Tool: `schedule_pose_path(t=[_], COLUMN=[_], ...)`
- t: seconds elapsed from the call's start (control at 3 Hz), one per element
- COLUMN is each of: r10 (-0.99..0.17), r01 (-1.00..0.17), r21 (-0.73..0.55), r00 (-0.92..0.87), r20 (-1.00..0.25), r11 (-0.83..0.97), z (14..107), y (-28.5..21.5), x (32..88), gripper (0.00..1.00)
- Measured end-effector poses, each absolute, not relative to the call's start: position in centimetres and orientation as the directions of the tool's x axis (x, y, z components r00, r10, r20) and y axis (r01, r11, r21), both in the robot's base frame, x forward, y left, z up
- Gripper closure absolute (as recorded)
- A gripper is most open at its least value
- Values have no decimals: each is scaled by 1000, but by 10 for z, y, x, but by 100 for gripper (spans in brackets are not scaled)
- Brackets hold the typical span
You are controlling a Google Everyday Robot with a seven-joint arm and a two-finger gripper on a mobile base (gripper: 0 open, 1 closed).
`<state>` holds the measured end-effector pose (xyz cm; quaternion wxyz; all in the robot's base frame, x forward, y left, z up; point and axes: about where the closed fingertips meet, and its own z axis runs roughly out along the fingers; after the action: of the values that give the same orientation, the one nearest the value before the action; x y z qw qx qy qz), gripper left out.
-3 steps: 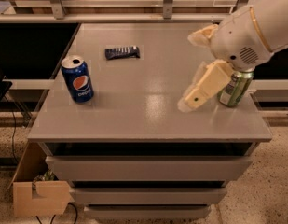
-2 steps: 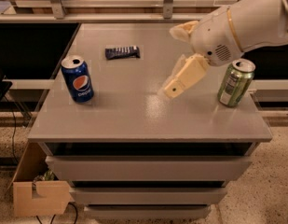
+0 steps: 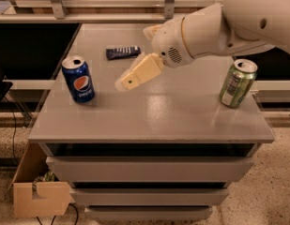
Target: Knock pepsi can over
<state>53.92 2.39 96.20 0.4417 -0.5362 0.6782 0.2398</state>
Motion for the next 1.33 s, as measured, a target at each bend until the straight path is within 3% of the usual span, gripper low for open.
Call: schedule_pose_path(t=[0.67, 1.33], r10=[-406, -243], r01=[-898, -868], r21=[9, 68], r00=[-208, -212], r20=[-890, -946], r11=[440, 492], z=[914, 897], y=[76, 109], x=[554, 564], gripper=[0, 0])
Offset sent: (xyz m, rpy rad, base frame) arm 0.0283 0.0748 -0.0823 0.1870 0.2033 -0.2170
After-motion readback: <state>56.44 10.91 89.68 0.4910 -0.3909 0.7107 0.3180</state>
